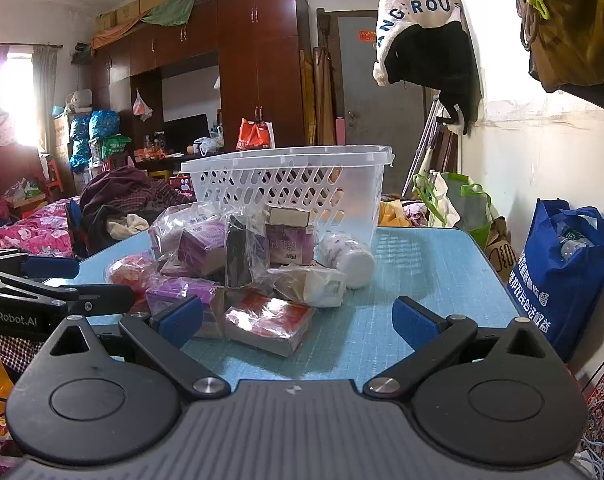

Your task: Organize objects

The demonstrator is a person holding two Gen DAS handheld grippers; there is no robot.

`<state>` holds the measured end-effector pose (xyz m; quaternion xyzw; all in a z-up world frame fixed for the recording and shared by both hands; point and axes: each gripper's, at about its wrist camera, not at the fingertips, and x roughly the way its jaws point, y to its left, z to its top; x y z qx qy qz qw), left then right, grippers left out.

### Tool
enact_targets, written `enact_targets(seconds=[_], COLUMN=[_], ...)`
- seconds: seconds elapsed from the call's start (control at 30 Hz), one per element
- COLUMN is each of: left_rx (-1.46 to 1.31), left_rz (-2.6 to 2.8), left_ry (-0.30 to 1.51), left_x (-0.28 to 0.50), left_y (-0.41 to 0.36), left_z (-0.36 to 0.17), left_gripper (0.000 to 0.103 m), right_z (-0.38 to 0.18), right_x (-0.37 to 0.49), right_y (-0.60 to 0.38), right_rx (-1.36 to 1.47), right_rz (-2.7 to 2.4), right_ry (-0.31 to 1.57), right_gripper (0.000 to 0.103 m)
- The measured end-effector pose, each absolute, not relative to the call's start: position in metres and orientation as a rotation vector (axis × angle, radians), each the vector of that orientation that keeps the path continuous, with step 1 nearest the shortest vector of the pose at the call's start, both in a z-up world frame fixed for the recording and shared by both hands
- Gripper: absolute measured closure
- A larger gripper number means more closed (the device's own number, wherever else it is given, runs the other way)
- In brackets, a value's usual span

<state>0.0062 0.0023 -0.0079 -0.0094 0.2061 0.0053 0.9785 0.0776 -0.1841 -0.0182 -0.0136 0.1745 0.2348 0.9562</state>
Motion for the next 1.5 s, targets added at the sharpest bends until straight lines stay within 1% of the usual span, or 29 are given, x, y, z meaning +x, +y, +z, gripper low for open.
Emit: enact_targets(seconds=[1.5], left_rx=[-0.019], left_rz=[0.009], left_ry=[0.418], left_x=[0.0057], left_y=[0.0011], left_z=[-0.0101], left_gripper=[0.002], right_z=[-0.021], right_x=[0.0785], right_y=[-0.1838], right_rx=[-0.034], right_rz=[0.47], right_ry=[0.363], right_gripper=[0.0])
